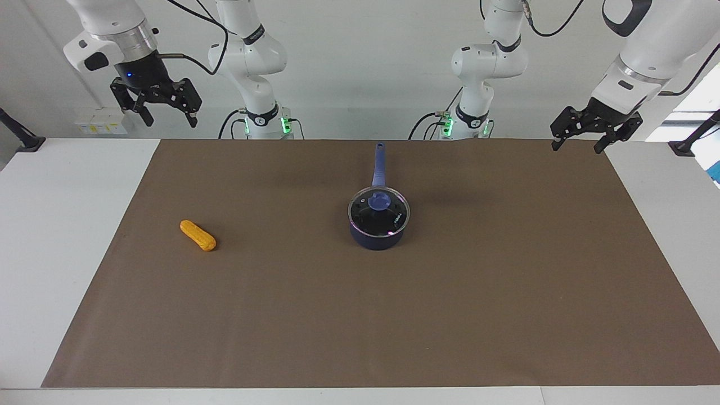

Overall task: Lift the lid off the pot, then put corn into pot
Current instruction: 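Move the left gripper toward the glass lid on the pot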

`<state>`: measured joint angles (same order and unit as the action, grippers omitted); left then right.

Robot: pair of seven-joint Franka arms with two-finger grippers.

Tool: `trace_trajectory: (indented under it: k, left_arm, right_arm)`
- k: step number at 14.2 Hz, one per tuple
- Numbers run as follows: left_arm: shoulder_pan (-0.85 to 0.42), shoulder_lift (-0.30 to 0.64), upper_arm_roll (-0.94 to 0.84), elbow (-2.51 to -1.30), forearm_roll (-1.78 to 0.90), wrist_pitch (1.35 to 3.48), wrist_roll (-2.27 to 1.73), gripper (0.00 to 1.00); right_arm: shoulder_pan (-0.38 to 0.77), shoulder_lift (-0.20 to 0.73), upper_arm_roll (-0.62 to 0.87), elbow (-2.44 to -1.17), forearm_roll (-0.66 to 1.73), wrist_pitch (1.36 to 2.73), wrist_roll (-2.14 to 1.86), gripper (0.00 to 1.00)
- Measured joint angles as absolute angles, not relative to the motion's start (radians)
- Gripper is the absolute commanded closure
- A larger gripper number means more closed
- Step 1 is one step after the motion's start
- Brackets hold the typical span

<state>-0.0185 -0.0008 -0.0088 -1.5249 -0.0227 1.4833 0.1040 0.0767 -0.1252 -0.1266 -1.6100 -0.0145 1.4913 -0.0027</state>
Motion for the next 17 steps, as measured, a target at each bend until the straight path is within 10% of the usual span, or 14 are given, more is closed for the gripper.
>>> trace_trajectory:
  k: [17]
  left_arm:
    - [-0.051,0.011,-0.018,-1.565,-0.025,1.497,0.106,0.00]
  right_arm:
    - [0.077,-0.126,-0.125,-1.611,-0.019,1.523,-0.004,0.00]
